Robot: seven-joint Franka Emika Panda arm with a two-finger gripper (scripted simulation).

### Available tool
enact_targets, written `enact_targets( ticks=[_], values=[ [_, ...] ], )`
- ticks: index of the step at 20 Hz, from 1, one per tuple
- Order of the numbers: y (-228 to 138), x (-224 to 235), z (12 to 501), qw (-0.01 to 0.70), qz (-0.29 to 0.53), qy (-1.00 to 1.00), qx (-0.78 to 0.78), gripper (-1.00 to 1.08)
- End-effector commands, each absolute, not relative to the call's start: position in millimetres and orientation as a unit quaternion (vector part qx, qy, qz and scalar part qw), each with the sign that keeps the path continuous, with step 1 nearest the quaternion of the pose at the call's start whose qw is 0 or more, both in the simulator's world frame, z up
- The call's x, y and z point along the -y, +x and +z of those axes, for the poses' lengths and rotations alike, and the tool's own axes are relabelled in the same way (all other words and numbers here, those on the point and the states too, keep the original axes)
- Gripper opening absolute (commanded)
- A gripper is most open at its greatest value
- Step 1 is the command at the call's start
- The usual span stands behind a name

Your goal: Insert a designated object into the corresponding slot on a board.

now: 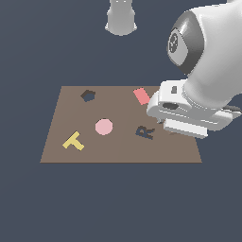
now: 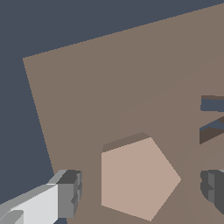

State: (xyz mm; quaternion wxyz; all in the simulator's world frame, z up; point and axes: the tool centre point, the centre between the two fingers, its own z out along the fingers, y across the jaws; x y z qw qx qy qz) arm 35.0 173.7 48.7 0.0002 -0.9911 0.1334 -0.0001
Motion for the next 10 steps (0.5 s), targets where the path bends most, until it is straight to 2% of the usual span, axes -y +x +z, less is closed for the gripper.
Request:
enact_targets(
  ticks=[1,7,8,10],
  values=[
    [35,-173,44,0.000,0.000,-0.991,-0.134,1.00],
    [35,-173,30,0.000,0.000,-0.991,-0.134,1.00],
    [35,-173,30,0.000,0.000,-0.991,-0.134,-1.00],
    [35,-173,30,0.000,0.000,-0.991,-0.134,-1.00]
  ],
)
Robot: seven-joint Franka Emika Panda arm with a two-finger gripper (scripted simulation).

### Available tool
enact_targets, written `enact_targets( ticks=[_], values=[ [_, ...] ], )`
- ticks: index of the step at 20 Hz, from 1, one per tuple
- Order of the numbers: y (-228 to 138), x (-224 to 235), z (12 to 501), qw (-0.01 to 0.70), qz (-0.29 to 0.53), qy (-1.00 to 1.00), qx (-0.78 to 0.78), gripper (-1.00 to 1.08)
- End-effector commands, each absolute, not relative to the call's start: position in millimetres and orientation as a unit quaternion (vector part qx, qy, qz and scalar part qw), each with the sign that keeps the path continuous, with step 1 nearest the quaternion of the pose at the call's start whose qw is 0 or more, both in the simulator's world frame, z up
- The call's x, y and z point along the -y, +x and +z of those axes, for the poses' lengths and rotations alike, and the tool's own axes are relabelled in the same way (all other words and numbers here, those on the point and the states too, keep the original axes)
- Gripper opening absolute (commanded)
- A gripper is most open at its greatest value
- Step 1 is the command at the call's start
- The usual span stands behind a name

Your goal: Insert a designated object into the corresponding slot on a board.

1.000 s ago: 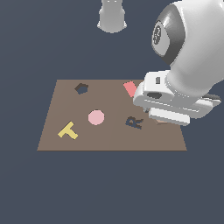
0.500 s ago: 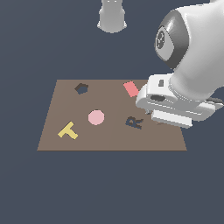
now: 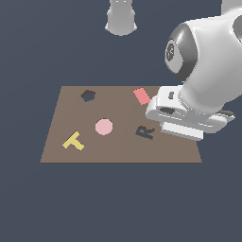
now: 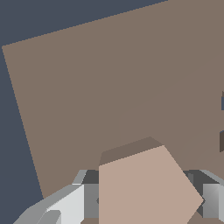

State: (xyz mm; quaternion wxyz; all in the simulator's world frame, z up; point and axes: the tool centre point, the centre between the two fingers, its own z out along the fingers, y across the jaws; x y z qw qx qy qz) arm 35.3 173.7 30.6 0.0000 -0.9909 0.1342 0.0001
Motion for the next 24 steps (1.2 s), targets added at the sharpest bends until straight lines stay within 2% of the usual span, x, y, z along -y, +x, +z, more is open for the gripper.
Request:
enact_targets(
  ticks=[1,14,24],
  values=[
    [35,-173,30,0.000,0.000,-0.991,-0.134,-1.00],
    [39,-170,31,0.000,0.000,-0.989,-0.148,-1.00],
    [60,-136,32,0.000,0.000,-0.968,-0.253,-1.00]
  ],
)
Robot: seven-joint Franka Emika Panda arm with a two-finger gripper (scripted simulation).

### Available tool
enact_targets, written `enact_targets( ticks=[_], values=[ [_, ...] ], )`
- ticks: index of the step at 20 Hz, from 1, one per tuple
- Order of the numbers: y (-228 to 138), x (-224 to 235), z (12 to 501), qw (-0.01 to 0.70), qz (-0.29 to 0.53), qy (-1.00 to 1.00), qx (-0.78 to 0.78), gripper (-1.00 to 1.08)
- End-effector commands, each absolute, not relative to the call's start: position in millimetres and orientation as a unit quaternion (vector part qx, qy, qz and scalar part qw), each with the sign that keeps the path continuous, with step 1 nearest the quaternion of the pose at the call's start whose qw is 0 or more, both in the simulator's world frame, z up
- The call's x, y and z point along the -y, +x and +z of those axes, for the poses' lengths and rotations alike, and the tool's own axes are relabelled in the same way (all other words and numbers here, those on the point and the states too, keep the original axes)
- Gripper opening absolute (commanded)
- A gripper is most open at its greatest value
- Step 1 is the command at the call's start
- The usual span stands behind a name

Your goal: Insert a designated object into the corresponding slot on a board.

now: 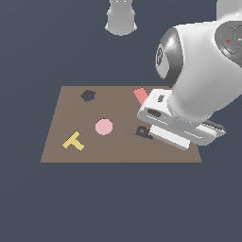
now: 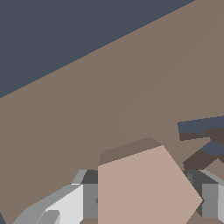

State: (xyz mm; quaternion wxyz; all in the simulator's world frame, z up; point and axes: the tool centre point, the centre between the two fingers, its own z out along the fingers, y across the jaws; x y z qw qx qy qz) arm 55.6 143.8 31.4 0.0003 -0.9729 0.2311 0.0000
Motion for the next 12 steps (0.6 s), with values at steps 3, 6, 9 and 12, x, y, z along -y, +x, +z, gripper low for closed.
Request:
enact_targets(
  ticks=[3,6,9,12],
  values=[
    [67,-118,33,0.000,0.000,-0.953,-0.303,-1.00],
    [74,-96,33,0.001,0.000,-0.932,-0.362,-1.00],
    [77,-72,34,0.001,0.000,-0.907,-0.420,-1.00],
    [78,-49,35,0.001,-0.001,-0.879,-0.476,-1.00]
  ],
)
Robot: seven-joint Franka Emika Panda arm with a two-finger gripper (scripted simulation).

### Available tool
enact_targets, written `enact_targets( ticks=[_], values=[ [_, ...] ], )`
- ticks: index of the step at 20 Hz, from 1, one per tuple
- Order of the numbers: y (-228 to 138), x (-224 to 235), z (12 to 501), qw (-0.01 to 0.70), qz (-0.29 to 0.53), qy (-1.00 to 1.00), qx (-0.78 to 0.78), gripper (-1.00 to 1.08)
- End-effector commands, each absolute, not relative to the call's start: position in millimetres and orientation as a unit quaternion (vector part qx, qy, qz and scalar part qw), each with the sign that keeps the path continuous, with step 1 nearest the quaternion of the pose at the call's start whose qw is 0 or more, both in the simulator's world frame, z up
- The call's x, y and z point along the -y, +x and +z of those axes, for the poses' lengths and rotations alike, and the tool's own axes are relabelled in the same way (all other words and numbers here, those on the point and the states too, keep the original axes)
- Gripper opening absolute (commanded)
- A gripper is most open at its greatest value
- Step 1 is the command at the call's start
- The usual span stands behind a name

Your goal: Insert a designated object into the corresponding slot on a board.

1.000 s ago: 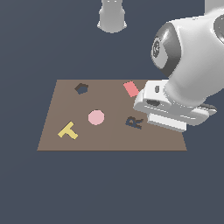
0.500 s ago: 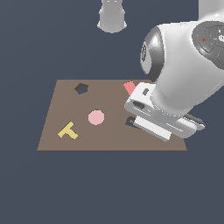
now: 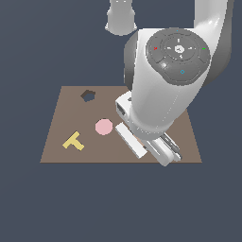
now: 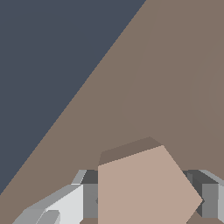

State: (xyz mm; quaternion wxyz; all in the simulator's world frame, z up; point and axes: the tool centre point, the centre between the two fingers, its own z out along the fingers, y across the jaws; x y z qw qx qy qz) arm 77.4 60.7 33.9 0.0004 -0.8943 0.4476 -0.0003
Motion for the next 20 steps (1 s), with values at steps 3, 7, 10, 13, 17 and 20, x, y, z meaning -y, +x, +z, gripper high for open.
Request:
enact_targets(
  ticks=[3,7,10,13,17,20],
  values=[
    [75,-25,35,0.001,-0.001,-0.847,-0.531,-1.00],
    [67,7,36,0.001,-0.001,-0.798,-0.603,-1.00],
    [57,30,37,0.001,-0.001,-0.756,-0.655,-1.00],
    [43,52,37,0.001,-0.001,-0.709,-0.706,-1.00],
    [18,80,38,0.001,0.000,-0.637,-0.771,-1.00],
    [-5,97,39,0.001,0.000,-0.576,-0.817,-1.00]
  ],
)
